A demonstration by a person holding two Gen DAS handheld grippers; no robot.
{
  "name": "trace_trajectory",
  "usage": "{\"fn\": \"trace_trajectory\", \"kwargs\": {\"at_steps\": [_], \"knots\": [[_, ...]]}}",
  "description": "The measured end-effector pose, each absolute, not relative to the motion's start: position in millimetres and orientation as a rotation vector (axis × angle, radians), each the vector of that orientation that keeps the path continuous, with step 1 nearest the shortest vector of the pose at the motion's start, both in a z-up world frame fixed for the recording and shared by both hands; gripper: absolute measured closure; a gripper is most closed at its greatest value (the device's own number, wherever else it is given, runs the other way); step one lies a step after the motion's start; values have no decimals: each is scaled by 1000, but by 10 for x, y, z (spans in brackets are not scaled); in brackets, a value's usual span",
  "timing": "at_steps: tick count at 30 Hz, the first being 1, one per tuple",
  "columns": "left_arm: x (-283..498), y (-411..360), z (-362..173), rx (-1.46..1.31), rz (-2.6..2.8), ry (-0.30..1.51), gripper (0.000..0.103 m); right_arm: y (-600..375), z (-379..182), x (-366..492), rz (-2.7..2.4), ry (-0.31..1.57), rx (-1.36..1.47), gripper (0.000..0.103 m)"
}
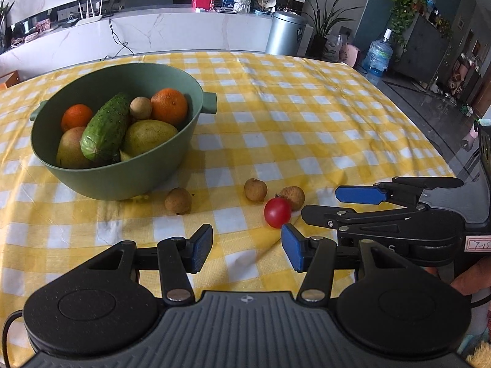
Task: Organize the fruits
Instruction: 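Move both tools back toward the small kiwis beside the colander, then grasp a brown kiwi with the left tool while the right tool grasps another kiwi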
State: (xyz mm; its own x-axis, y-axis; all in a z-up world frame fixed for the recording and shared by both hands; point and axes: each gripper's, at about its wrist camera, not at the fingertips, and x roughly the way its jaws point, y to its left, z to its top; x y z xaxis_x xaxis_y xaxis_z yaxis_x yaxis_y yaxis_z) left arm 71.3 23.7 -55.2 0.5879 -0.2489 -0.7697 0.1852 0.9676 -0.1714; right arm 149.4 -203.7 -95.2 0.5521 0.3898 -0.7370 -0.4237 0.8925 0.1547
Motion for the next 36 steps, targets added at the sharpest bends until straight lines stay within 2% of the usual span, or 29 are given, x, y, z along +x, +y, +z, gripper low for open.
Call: {"fn": "trace_trajectory", "kwargs": {"at_steps": [6, 10, 16, 29, 36], "knots": [[776, 312, -671, -95, -182, 896, 42, -2021, -964, 1570, 495, 854, -11, 60], [803, 461, -672, -142, -100, 851, 42, -2014, -973, 1631, 505, 856, 35, 71], [900, 571, -711, -182, -35, 809, 43, -2026, -1026, 1744, 495, 892, 114, 81], [1045, 577, -875, -187, -13, 810, 43, -2136, -1170, 1920, 480, 970, 280, 78], [1055, 541, -921, -126, 0, 823, 57, -2182, -1189, 1950, 470, 984, 329, 81]]}}
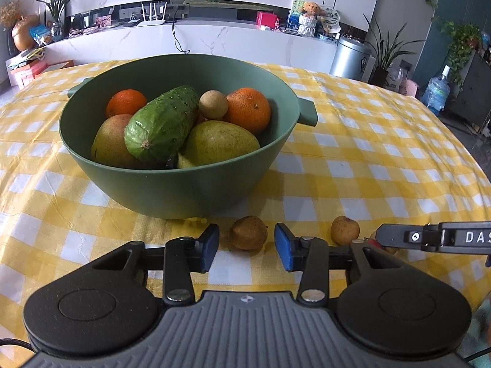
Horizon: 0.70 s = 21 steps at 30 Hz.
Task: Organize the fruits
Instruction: 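Grasp a brown kiwi with the left tool while the right tool grasps another kiwi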
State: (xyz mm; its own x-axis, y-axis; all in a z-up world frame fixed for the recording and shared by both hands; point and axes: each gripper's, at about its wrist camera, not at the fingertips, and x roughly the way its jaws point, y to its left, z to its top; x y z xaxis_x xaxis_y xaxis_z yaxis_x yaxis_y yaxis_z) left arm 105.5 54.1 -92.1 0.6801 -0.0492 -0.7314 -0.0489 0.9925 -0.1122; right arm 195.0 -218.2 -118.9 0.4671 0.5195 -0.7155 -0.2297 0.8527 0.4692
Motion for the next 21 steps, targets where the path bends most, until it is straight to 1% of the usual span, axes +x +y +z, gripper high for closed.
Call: {"fn": "trace_trajectory", "kwargs": {"at_steps": [2, 4, 9, 11, 12, 14, 17, 20, 21], "knots": [[1054, 542, -934, -119, -2, 829, 64, -2188, -1154, 1928, 455, 956, 316, 82], [1049, 556, -936, -129, -13, 829, 68, -2212, -1123, 1915, 432, 925, 307, 82], [1066, 543, -951, -128, -14, 831, 67, -2197, -1170, 1957, 392, 955, 279, 81], [1076, 536, -950, -126, -10, 827, 67, -2182, -1178, 1965, 395, 956, 266, 79], [1084, 534, -953, -127, -9, 827, 67, -2172, -1183, 1971, 398, 961, 263, 77], [1087, 533, -955, -127, -8, 826, 68, -2167, -1193, 1978, 398, 965, 259, 76], [1075, 527, -953, -122, -15, 825, 73, -2172, -1199, 1973, 399, 964, 261, 76], [1073, 508, -952, -105, -14, 823, 74, -2151, -1197, 1971, 417, 968, 253, 81], [1073, 498, -951, -100, -14, 822, 74, -2138, -1195, 1968, 418, 966, 244, 81]]}}
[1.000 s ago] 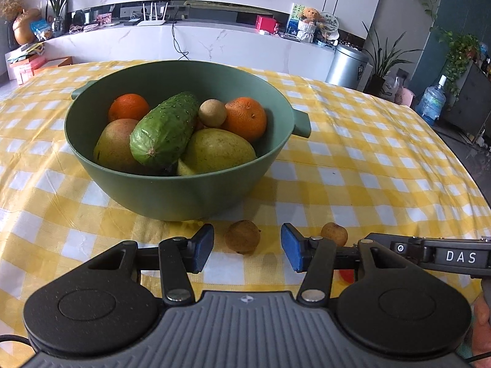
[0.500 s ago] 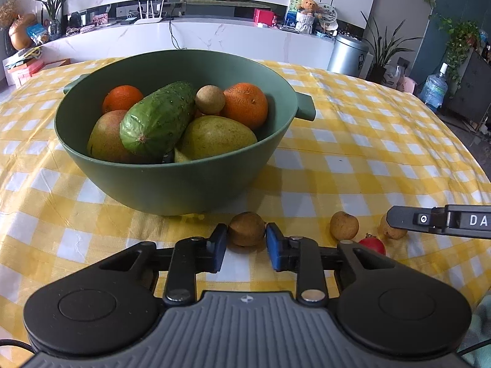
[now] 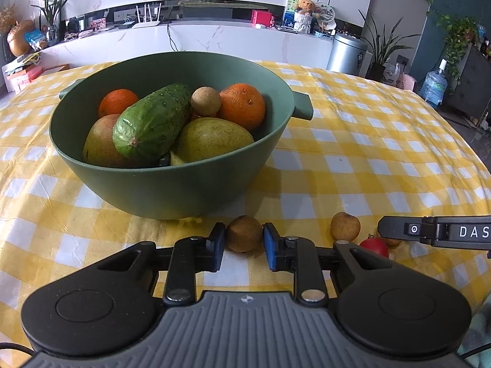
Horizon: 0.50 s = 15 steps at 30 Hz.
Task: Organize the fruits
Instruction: 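Grasp a brown kiwi with the left tool while the right tool grasps another kiwi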
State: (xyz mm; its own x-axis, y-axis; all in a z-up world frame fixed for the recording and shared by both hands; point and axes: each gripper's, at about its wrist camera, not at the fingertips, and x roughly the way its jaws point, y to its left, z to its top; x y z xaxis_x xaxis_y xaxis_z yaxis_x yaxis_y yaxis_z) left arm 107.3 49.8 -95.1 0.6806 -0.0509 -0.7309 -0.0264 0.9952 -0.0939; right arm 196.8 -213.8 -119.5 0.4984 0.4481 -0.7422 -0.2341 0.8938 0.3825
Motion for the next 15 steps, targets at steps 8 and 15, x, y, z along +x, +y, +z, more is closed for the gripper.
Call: {"fn": "trace_trajectory", "kwargs": {"at_steps": [8, 15], "knots": [[1073, 481, -947, -95, -9, 827, 74, -2145, -1202, 1980, 419, 965, 244, 82], [1013, 470, -864, -95, -11, 807, 74, -2142, -1174, 1951, 420, 950, 238, 82]]}}
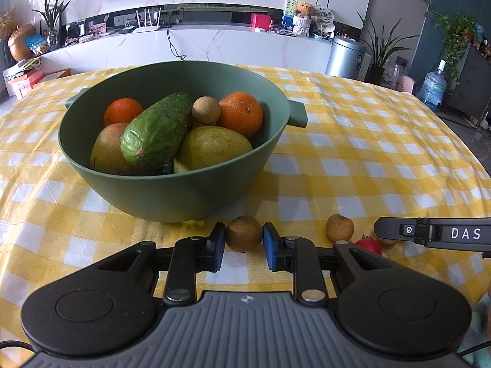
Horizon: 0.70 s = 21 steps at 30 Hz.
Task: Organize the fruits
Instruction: 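Grasp a brown kiwi with the left tool while the right tool grasps another kiwi, then carry both kiwis over the colander and open both tools to drop them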
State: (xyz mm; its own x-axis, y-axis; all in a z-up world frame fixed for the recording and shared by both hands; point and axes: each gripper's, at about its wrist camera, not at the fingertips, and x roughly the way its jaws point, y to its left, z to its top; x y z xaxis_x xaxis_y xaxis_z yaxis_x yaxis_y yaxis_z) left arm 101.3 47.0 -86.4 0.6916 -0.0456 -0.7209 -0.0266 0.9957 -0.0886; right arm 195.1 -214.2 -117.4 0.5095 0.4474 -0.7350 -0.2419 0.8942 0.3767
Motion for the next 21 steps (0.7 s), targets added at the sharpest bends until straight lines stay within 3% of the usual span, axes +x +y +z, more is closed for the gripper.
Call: {"fn": "trace_trajectory", "kwargs": {"at_steps": [10, 21], "knots": [[819, 423, -585, -125, -58, 781, 74, -2134, -1012, 1781, 454, 877, 212, 82], [612, 411, -22, -164, -117, 740, 74, -1990, -475, 1442, 555, 712, 120, 82]]}}
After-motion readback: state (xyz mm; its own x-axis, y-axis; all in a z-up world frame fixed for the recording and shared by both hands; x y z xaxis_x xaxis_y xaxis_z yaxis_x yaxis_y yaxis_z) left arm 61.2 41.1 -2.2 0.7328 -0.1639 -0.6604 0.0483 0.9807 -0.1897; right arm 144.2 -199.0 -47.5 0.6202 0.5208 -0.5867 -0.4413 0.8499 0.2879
